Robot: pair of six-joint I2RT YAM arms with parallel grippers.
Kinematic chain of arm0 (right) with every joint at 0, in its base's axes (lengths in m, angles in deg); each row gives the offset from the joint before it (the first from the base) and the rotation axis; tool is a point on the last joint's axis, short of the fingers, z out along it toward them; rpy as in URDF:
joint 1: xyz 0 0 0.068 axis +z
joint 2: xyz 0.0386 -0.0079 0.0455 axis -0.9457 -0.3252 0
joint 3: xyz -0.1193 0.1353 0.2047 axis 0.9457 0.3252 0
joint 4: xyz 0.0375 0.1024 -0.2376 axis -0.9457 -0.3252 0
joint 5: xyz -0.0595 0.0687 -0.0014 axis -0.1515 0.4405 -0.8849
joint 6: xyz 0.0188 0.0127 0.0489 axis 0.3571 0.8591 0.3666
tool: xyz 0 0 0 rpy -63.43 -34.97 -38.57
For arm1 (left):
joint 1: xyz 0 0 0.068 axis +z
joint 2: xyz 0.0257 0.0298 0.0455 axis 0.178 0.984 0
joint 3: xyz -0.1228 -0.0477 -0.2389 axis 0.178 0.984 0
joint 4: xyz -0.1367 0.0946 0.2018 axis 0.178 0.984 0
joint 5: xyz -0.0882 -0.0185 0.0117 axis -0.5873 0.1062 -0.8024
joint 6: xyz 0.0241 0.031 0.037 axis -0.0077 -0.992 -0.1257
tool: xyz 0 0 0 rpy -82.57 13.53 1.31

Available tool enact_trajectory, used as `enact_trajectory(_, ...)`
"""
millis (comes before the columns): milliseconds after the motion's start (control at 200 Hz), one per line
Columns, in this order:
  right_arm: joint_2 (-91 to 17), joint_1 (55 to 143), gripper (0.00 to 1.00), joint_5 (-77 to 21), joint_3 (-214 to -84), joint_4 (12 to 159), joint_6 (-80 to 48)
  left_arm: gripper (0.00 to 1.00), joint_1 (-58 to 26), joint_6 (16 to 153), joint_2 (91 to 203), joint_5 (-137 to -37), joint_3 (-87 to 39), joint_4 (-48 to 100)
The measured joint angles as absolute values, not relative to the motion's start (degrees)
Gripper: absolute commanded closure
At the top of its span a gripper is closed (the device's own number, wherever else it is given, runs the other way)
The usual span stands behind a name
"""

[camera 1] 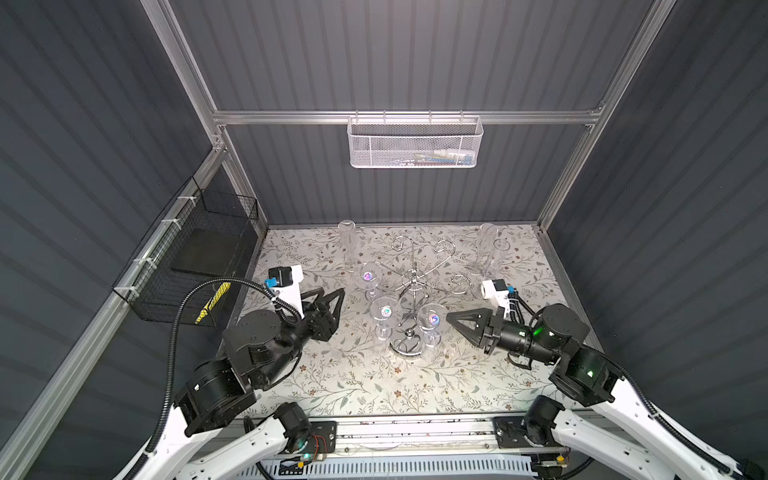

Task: Take the wine glass off the wine glass rack
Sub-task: 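Close the right gripper on the base of the hanging flute glass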

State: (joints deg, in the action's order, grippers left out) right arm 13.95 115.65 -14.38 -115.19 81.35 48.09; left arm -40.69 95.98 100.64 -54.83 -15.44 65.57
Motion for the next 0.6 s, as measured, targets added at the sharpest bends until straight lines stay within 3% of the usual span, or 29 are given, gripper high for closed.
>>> enact_trajectory(600,8.7,120.7,1.00,-17.9,-120.6,81.3,47.8,0.43,-40.7,96.4,99.0,-54.6,-15.2,66.7)
